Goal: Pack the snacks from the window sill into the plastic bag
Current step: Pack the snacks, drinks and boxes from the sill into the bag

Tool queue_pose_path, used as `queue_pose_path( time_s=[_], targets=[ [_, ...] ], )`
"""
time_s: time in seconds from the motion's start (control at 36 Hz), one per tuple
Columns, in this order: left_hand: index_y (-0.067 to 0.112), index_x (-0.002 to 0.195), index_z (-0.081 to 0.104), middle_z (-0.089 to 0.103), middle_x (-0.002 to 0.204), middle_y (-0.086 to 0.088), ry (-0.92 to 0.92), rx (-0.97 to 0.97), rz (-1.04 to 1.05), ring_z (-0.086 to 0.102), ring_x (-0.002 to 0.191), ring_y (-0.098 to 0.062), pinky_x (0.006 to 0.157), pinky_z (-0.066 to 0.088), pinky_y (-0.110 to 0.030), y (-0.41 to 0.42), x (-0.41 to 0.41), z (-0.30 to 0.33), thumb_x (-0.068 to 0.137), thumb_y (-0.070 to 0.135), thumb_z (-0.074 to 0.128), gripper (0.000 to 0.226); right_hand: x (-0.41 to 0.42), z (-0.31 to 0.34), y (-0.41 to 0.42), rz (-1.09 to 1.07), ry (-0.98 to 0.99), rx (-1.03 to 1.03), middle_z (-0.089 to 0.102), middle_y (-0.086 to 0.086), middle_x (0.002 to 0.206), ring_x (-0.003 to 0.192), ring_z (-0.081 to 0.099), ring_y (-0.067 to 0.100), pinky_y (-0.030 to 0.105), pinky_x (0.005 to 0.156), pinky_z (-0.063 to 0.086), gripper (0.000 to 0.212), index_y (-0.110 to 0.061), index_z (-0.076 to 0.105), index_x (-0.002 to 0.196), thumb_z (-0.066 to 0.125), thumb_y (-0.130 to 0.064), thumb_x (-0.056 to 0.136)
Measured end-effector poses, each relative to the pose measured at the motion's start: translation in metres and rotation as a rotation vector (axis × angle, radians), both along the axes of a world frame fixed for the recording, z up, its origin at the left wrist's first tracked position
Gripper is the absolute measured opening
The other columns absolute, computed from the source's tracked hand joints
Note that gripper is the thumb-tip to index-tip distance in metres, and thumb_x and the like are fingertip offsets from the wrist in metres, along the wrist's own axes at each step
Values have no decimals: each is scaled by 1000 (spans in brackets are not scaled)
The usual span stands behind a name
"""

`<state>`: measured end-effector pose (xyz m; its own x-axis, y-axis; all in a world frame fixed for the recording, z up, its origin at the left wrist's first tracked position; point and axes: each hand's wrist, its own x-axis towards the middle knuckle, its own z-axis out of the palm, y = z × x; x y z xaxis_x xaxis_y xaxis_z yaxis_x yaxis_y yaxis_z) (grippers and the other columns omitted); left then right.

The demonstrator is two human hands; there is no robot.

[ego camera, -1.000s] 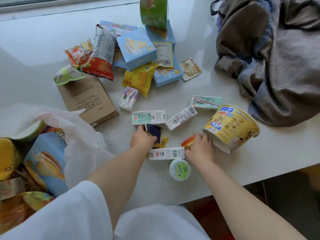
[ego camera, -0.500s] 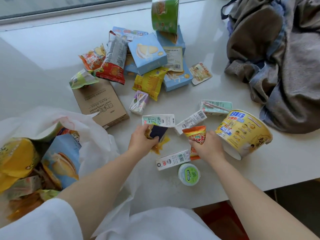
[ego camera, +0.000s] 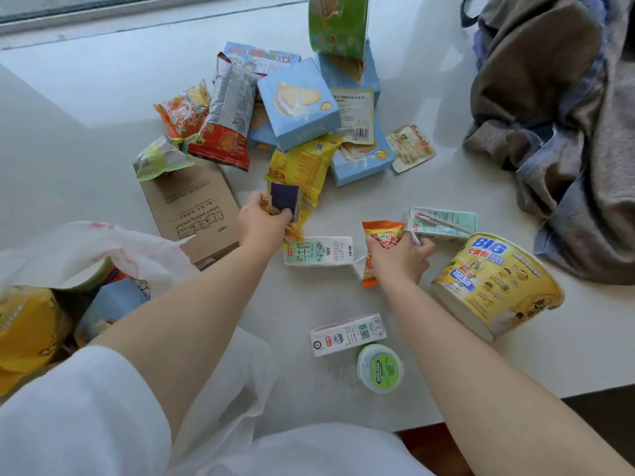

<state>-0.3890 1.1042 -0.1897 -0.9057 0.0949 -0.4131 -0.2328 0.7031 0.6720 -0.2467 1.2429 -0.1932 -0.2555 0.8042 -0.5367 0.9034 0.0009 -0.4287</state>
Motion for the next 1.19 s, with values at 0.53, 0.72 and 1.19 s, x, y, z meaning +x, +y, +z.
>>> queue_pose_path(
  time_s=[0.53, 0.72, 1.19],
  targets=[
    [10, 112, 54, 52, 112, -12, 51, -292, -267, 50, 105, -30, 78, 37, -32, 13, -13, -20, 83, 25, 65, 35, -27, -12, 5, 561, -61, 91, 17, 8, 148, 126, 37, 34, 36, 100, 38, 65, -23, 42, 135, 66, -40, 78],
    [13, 119, 52, 49, 119, -13, 25, -337, -290, 41, 116, -32, 95, 42, -42, 14, -16, -27, 83, 30, 65, 42, -29, -17, -3, 279, 22, -60, 13, 9, 152, 131, 38, 29, 36, 98, 40, 107, -22, -1, 150, 73, -36, 73],
    [13, 119, 49, 28, 134, -12, 7, -275, -267, 46, 116, -32, 99, 41, -36, 13, -17, -34, 80, 26, 69, 46, -72, -25, -23, 407, -257, 48, 24, 13, 144, 126, 33, 32, 46, 97, 36, 122, -10, -2, 149, 76, -55, 66]
  ],
)
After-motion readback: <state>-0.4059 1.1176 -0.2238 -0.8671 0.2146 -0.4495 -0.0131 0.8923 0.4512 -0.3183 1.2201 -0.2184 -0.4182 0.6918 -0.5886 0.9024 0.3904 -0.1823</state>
